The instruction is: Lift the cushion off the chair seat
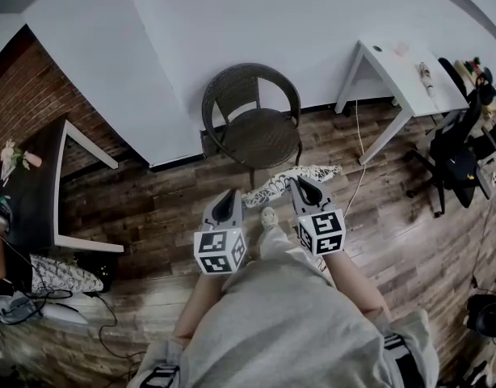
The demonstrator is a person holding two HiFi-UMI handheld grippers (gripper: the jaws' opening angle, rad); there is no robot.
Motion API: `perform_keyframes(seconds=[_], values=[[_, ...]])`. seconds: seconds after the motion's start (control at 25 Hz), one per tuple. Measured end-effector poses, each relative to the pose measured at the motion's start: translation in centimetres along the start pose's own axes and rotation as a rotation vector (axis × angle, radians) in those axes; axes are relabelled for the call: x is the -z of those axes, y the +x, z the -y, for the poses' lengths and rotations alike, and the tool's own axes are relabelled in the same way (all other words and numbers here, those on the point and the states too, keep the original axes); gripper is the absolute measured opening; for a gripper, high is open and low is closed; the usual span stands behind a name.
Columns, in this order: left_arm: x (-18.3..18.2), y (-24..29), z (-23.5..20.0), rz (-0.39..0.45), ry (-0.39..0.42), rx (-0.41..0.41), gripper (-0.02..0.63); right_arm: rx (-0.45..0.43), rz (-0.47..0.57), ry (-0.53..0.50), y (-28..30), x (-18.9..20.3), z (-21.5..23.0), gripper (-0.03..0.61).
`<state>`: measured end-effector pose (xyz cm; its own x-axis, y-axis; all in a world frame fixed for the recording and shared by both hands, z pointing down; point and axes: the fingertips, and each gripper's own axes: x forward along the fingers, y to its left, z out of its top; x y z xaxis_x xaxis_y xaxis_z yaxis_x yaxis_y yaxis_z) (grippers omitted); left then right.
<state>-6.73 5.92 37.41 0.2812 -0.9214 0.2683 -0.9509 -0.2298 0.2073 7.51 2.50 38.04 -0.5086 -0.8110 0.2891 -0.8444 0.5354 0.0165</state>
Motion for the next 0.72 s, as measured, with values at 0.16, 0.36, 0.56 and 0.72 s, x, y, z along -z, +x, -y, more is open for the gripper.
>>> perform_keyframes(seconds=[0.16, 0.36, 0.56, 0.72], values=[[-0.21, 0.09, -0.26, 0.004, -0.001, -0.007, 0.015, -0.008, 0.013, 0.001, 0.06, -0.66, -0.09, 0.025], [0.04, 0.12, -0.81, 0.002, -0.004, -0.016, 0.015, -0.020, 0.013, 0.002, 0.47, -0.44, -0.43, 0.025], [0.29, 0.32, -0.77, -0.006, -0.003, -0.023, 0.015, -0.038, 0.024, 0.001, 0.62, -0.25, -0.51, 0.023], [0.33, 0.49, -0.93, -0.013, -0.007, -0.032, 0.015, -0.039, 0.024, 0.003, 0.83, -0.26, -0.48, 0.023]])
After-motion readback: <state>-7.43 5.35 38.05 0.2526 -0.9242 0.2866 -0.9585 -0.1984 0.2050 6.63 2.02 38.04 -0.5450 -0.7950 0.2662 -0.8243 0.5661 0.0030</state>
